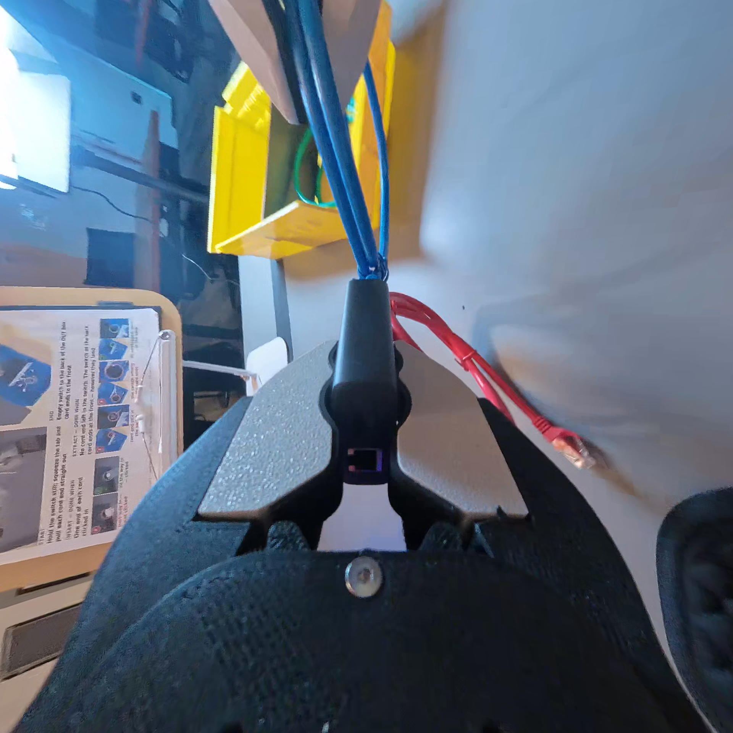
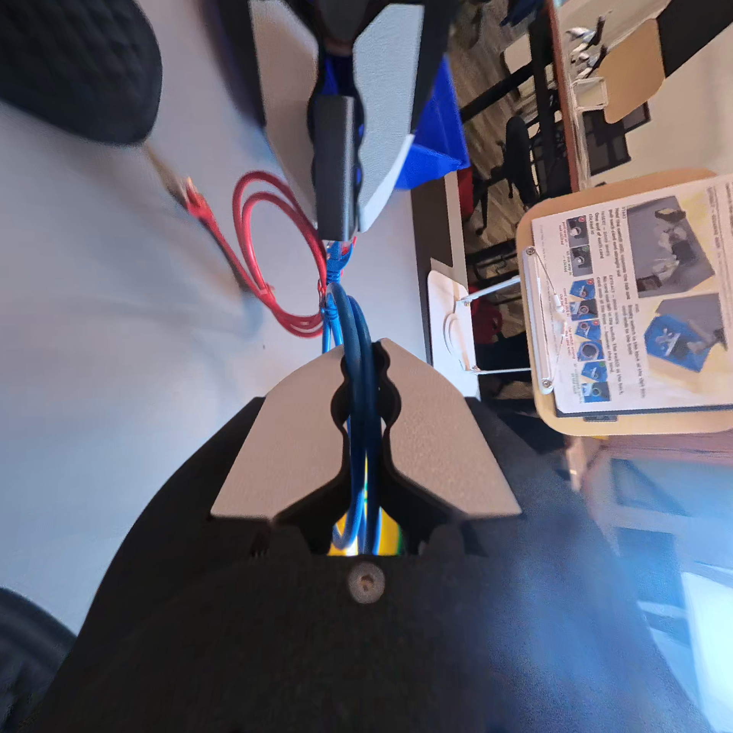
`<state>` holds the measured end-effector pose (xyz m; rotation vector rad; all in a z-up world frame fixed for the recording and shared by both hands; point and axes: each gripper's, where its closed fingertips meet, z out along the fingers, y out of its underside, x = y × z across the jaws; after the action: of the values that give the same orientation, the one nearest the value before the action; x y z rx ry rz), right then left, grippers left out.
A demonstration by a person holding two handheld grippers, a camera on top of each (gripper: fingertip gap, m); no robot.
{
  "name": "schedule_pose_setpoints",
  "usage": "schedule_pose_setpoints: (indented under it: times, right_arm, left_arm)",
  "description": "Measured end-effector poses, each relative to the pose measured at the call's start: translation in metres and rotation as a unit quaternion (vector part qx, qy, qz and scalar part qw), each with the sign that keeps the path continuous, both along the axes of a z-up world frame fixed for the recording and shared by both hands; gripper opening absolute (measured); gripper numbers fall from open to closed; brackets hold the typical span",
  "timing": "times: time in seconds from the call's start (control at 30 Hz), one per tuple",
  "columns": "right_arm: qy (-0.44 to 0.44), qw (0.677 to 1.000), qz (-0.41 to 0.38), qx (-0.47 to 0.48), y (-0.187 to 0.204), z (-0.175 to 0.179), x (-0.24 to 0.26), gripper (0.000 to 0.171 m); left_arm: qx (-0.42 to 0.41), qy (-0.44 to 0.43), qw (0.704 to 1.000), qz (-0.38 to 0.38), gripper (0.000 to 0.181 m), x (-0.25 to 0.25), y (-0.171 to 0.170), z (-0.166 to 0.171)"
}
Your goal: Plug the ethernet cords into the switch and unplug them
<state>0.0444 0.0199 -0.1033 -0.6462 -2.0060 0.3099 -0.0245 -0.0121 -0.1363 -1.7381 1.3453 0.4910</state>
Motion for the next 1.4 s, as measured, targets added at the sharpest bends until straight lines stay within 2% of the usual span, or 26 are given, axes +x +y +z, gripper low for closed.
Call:
schedule_pose_setpoints:
  times: [0.03, 0.13, 0.2, 0.27, 0.37, 0.43, 0.53, 0.63, 0.73, 0.8, 0.9, 0.97, 1.13, 1.23, 1.33, 1.4]
  right_arm:
    - [0.021, 0.999, 0.004, -0.046, 0.000, 0.006, 0.001, 0.009]
    - [0.095, 0.970, 0.012, -0.225, 0.008, 0.035, 0.011, 0.030]
    - [0.185, 0.941, 0.003, -0.284, 0.021, 0.065, 0.025, 0.042]
    - [0.268, 0.917, -0.006, -0.294, 0.027, 0.090, 0.042, 0.037]
    - [0.339, 0.912, -0.031, -0.228, 0.024, 0.108, 0.059, 0.035]
    - [0.290, 0.934, -0.012, -0.207, 0.004, 0.095, 0.052, 0.026]
    - [0.127, 0.960, 0.035, -0.246, -0.035, 0.037, 0.020, 0.024]
    - [0.092, 0.981, 0.023, -0.167, -0.034, -0.006, -0.020, 0.029]
    - [0.070, 0.987, 0.017, -0.144, -0.027, -0.016, -0.043, 0.031]
    - [0.024, 0.992, 0.016, -0.124, -0.021, -0.028, -0.047, 0.028]
    - [0.012, 0.989, 0.038, -0.142, -0.026, -0.032, -0.046, 0.019]
    - [0.033, 0.986, 0.059, -0.150, -0.031, -0.029, -0.043, 0.017]
    - [0.016, 0.988, 0.064, -0.143, -0.040, -0.034, -0.039, 0.016]
    - [0.011, 0.987, 0.060, -0.151, -0.041, -0.036, -0.038, 0.015]
    - [-0.006, 0.991, 0.038, -0.130, -0.037, -0.042, -0.038, 0.014]
    - [-0.020, 0.995, 0.010, -0.098, -0.029, -0.044, -0.036, 0.014]
  left_arm:
    - [0.015, -0.027, 0.999, -0.006, 0.022, 0.001, 0.000, 0.005]
    - [0.044, -0.148, 0.988, -0.016, 0.022, -0.001, -0.003, 0.022]
    - [0.054, -0.227, 0.972, -0.016, 0.022, -0.007, -0.004, 0.029]
    - [0.052, -0.293, 0.955, -0.005, 0.023, -0.017, -0.002, 0.030]
    - [0.038, -0.385, 0.922, 0.006, 0.023, -0.031, 0.005, 0.030]
    - [0.025, -0.431, 0.902, 0.004, 0.023, -0.033, 0.009, 0.028]
    - [-0.011, -0.490, 0.872, -0.008, 0.022, -0.022, 0.014, 0.017]
    - [-0.034, -0.492, 0.869, -0.035, 0.022, -0.001, 0.013, 0.005]
    - [-0.035, -0.454, 0.888, -0.063, 0.021, 0.016, 0.006, -0.002]
    - [-0.027, -0.439, 0.894, -0.087, 0.022, 0.022, 0.000, -0.001]
    - [-0.017, -0.421, 0.901, -0.101, 0.022, 0.023, -0.002, -0.002]
    - [-0.010, -0.429, 0.895, -0.125, 0.022, 0.026, -0.007, 0.002]
    - [0.004, -0.418, 0.894, -0.165, 0.022, 0.035, -0.014, 0.004]
    - [0.009, -0.399, 0.902, -0.164, 0.022, 0.036, -0.014, 0.000]
    - [-0.031, -0.340, 0.932, -0.124, 0.022, 0.030, -0.010, -0.014]
    - [-0.024, -0.293, 0.951, -0.092, 0.023, 0.022, -0.009, -0.011]
